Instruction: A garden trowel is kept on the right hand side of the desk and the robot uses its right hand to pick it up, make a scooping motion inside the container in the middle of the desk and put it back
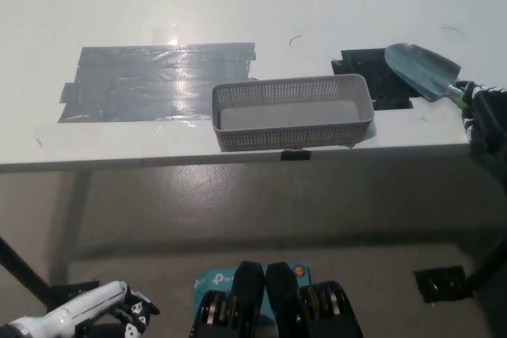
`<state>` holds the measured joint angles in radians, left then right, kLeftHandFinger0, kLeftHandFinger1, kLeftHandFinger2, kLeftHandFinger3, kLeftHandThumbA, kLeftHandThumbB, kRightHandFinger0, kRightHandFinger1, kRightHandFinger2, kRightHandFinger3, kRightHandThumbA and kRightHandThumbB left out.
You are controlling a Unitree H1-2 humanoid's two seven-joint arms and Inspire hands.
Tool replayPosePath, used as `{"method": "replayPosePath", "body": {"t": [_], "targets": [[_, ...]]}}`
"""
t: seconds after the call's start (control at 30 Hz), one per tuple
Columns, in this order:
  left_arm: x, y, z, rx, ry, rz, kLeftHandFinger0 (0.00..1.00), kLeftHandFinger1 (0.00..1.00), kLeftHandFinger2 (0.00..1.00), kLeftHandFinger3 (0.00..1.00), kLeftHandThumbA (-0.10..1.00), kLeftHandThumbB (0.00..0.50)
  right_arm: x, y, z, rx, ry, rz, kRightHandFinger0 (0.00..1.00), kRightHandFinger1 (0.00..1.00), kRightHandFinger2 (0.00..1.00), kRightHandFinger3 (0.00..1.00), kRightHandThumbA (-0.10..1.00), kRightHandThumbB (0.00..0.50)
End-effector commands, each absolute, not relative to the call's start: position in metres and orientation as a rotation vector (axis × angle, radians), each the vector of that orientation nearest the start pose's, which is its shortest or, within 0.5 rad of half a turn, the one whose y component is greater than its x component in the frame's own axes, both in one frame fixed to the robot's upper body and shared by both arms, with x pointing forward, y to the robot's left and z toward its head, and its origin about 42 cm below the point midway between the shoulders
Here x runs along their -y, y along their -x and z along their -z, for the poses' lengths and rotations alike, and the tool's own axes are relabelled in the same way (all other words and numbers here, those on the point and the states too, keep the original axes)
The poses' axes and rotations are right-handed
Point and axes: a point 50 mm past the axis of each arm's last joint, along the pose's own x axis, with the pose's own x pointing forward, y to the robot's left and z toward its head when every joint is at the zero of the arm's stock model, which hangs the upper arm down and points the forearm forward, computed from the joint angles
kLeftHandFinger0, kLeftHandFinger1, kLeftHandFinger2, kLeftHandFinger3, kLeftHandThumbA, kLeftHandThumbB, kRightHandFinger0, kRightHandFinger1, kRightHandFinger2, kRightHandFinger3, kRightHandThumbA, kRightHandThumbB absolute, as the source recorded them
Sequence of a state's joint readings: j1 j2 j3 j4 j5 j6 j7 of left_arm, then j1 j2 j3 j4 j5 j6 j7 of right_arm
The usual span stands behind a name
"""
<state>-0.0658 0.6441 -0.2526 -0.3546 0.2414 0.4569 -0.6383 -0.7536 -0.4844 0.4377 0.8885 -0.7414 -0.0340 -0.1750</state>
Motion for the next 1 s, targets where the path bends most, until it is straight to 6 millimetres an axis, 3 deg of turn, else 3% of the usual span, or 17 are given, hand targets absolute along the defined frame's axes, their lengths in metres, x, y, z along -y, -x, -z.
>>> {"method": "replayPosePath", "body": {"t": [0.0,0.03,0.07,0.13,0.2,0.23,0.27,0.33,0.4,0.43,0.53,0.57,0.6,0.7,0.77,0.87,0.97], "targets": [[-0.308,-0.272,-0.19,-0.323,-0.886,0.716,0.73,0.7,0.76,0.8,1.0,0.5,0.329,-0.484,-0.142,-0.055,1.413,-0.17,0.0,0.12,0.3,0.16,-0.1,0.0],[-0.308,-0.272,-0.189,-0.324,-0.883,0.717,0.73,0.71,0.77,0.8,1.0,0.5,0.33,-0.486,-0.147,-0.035,1.434,-0.171,0.0,0.13,0.34,0.13,-0.1,0.0],[-0.308,-0.272,-0.189,-0.324,-0.885,0.715,0.74,0.71,0.77,0.81,1.0,0.5,0.332,-0.489,-0.156,-0.022,1.448,-0.172,0.0,0.2,0.46,0.11,-0.1,0.0],[-0.308,-0.271,-0.19,-0.325,-0.891,0.719,0.75,0.72,0.78,0.82,1.0,0.5,0.337,-0.497,-0.172,0.031,1.47,-0.163,0.0,0.33,0.63,0.17,-0.1,0.0],[-0.308,-0.271,-0.19,-0.328,-0.891,0.721,0.75,0.72,0.79,0.83,1.0,0.5,0.34,-0.501,-0.184,0.037,1.476,-0.161,0.0,0.39,0.69,0.28,-0.1,0.0],[-0.307,-0.271,-0.189,-0.327,-0.884,0.723,0.73,0.7,0.77,0.8,1.0,0.5,0.346,-0.512,-0.216,0.07,1.489,-0.126,0.0,0.35,0.6,0.26,-0.1,0.0],[-0.307,-0.271,-0.188,-0.329,-0.885,0.723,0.73,0.7,0.77,0.8,1.0,0.5,0.349,-0.514,-0.222,0.089,1.491,-0.117,0.0,0.31,0.56,0.24,-0.1,0.0],[-0.306,-0.272,-0.187,-0.332,-0.88,0.73,0.73,0.7,0.78,0.81,1.0,0.5,0.357,-0.519,-0.243,0.127,1.507,-0.094,0.0,0.28,0.53,0.25,-0.1,0.0],[-0.305,-0.272,-0.185,-0.335,-0.88,0.729,0.71,0.69,0.77,0.81,1.0,0.5,0.364,-0.529,-0.283,0.185,1.514,-0.047,0.0,0.26,0.51,0.25,-0.1,0.0],[-0.306,-0.271,-0.185,-0.342,-0.88,0.73,0.71,0.69,0.77,0.81,1.0,0.5,0.364,-0.53,-0.285,0.19,1.513,-0.044,0.0,0.24,0.49,0.25,-0.1,0.0],[-0.307,-0.27,-0.183,-0.348,-0.874,0.727,0.72,0.69,0.78,0.83,1.0,0.5,0.364,-0.536,-0.323,0.203,1.507,-0.017,0.0,0.27,0.52,0.28,-0.1,0.0],[-0.307,-0.27,-0.183,-0.347,-0.873,0.727,0.72,0.69,0.78,0.83,1.0,0.5,0.363,-0.536,-0.327,0.208,1.504,-0.011,0.0,0.27,0.53,0.28,-0.1,0.0],[-0.308,-0.269,-0.183,-0.351,-0.883,0.727,0.73,0.69,0.78,0.83,1.0,0.5,0.364,-0.537,-0.349,0.28,1.498,0.014,0.0,0.23,0.51,0.27,-0.1,0.0],[-0.308,-0.267,-0.182,-0.353,-0.884,0.725,0.73,0.69,0.77,0.83,1.0,0.5,0.364,-0.536,-0.367,0.308,1.498,0.017,0.0,0.29,0.6,0.31,-0.1,0.0],[-0.307,-0.267,-0.181,-0.353,-0.884,0.721,0.71,0.67,0.75,0.8,1.0,0.5,0.365,-0.534,-0.375,0.314,1.509,0.023,0.0,0.31,0.58,0.29,-0.1,0.0],[-0.308,-0.267,-0.181,-0.358,-0.888,0.722,0.73,0.69,0.75,0.81,1.0,0.5,0.361,-0.528,-0.386,0.369,1.5,0.003,0.0,0.25,0.5,0.22,-0.1,0.0],[-0.31,-0.267,-0.179,-0.369,-0.883,0.723,0.75,0.69,0.75,0.82,1.0,0.5,0.353,-0.523,-0.383,0.403,1.487,-0.048,0.0,0.23,0.49,0.2,-0.1,0.013]]}}
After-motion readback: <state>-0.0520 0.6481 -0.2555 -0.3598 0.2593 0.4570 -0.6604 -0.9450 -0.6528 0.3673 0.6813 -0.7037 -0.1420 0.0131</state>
